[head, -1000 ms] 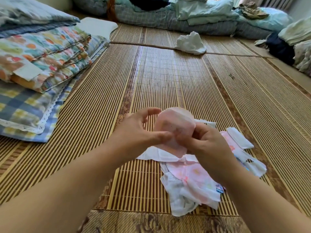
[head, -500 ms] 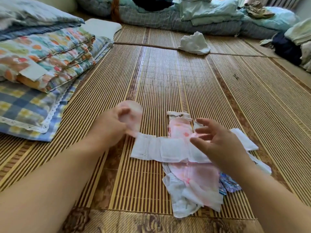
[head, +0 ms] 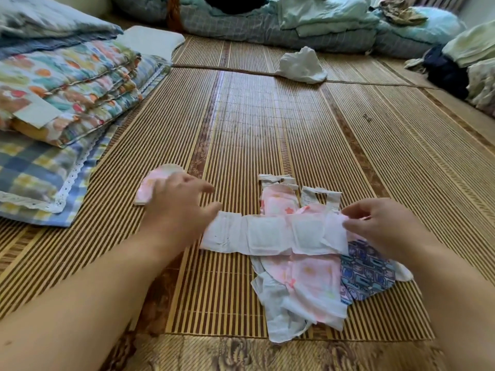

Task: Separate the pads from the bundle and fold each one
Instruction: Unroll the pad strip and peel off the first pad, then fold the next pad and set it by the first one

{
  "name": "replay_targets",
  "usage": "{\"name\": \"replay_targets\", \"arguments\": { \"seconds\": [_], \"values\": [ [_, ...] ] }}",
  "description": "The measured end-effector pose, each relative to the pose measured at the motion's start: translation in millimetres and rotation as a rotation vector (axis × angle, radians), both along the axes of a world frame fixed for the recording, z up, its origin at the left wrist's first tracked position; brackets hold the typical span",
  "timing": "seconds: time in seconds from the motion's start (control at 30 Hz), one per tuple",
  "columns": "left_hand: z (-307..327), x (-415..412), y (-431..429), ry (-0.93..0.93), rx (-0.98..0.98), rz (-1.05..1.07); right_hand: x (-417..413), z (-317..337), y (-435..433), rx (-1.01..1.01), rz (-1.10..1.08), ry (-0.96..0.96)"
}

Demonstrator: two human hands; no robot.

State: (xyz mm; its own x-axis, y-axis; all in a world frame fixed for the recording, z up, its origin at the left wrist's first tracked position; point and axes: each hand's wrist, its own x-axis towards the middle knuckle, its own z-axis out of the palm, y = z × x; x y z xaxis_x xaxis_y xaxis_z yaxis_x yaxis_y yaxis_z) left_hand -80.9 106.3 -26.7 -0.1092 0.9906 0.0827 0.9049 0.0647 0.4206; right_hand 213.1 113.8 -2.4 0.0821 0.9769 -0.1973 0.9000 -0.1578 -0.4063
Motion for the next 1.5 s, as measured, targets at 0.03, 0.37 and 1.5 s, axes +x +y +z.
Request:
{"name": "replay_targets", "arguments": {
  "seconds": [0.03,0.37,1.5],
  "values": [
    [-1.9,11.9,-6.1,0.024,-0.058,-0.048,-3.9,1.1,-1.8,-0.042,0.013,0.035],
    [-10.6,33.3,-22.8,0.221,-0.266,-0.036,-36.3,-6.2,-7.1,-0.044,0.030,-0.197],
    [16.5,-8.2,-6.4,-0.959,-0.517,0.109,-10.2,-15.5,9.1,-0.026,-0.389,0.702]
  ]
}}
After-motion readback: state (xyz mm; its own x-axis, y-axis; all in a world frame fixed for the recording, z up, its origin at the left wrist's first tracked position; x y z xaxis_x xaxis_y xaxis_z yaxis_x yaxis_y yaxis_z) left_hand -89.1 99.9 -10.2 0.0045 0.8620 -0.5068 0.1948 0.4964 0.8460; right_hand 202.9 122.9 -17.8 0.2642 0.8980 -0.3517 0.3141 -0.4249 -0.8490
